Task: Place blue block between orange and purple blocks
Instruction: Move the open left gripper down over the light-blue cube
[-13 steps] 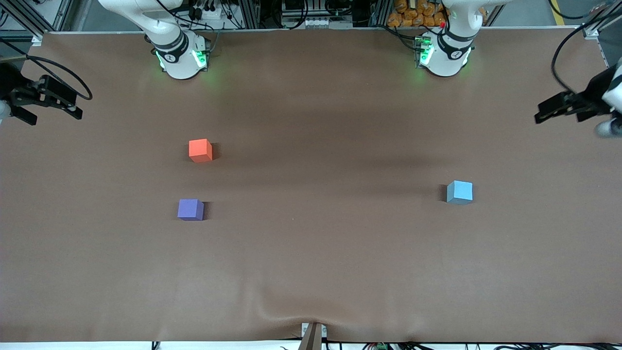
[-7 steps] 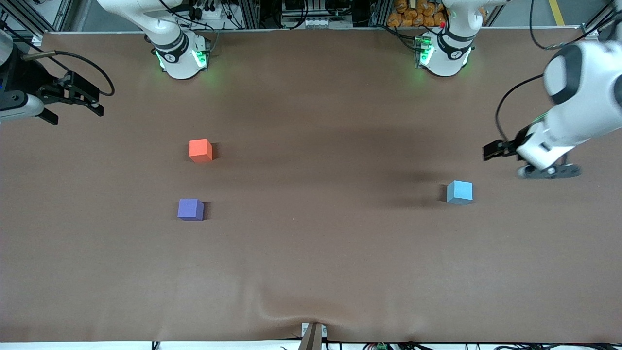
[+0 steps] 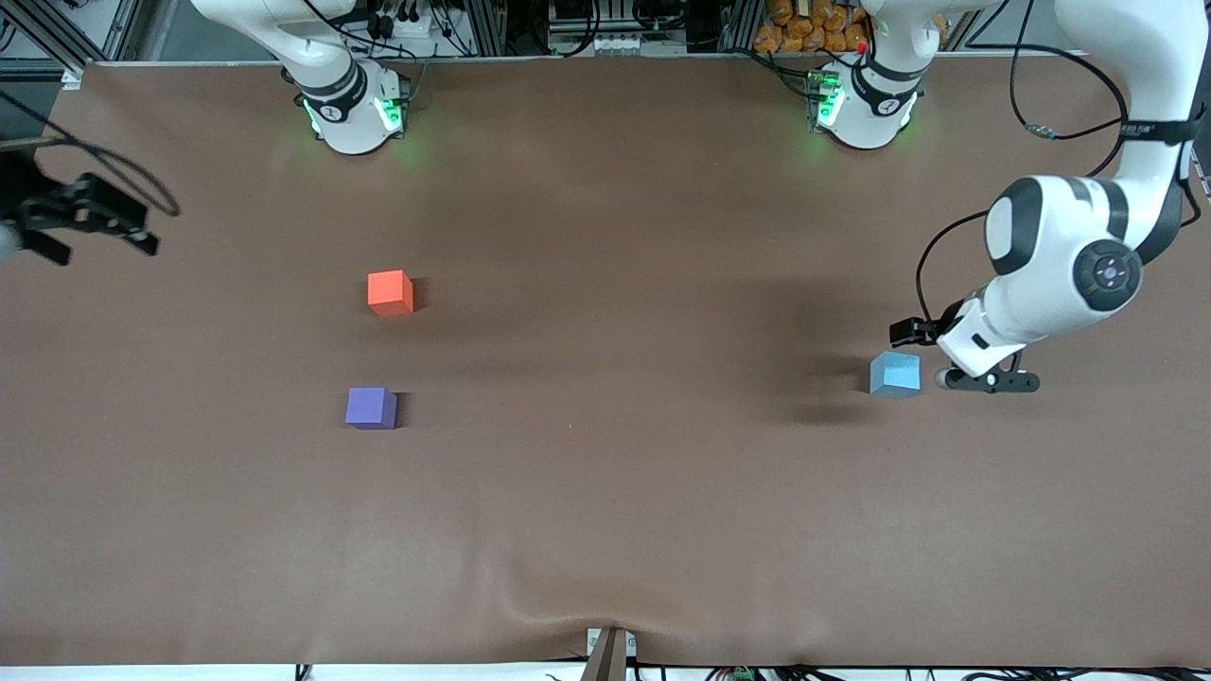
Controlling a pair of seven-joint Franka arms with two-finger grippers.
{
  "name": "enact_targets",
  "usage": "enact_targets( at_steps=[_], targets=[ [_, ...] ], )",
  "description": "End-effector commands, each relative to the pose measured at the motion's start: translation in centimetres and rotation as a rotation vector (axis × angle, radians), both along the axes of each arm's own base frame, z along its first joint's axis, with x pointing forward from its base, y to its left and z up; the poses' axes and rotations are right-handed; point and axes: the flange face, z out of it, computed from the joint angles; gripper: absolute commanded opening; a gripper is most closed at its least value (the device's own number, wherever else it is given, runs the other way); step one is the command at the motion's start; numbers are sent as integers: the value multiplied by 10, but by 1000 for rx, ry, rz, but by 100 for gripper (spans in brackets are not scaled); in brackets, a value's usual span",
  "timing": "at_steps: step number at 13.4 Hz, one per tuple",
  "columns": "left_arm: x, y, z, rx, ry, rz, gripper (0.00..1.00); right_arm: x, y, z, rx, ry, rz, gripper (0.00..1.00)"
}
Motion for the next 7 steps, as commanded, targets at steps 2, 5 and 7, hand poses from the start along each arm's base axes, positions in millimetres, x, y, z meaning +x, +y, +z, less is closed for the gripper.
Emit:
enact_targets(
  at_steps=[2,5,7],
  targets=[
    [5,-1,-24,10,0,-61,100,3,-13,-3,-8,14,-18,100],
    [7,-4,-47,18,2,-101,100,-2,-53,-26,-3,114,-92,100],
    [8,-9,-55,30,-7,-130,100,3,-64,-38,-1,135,-110,100]
  ],
)
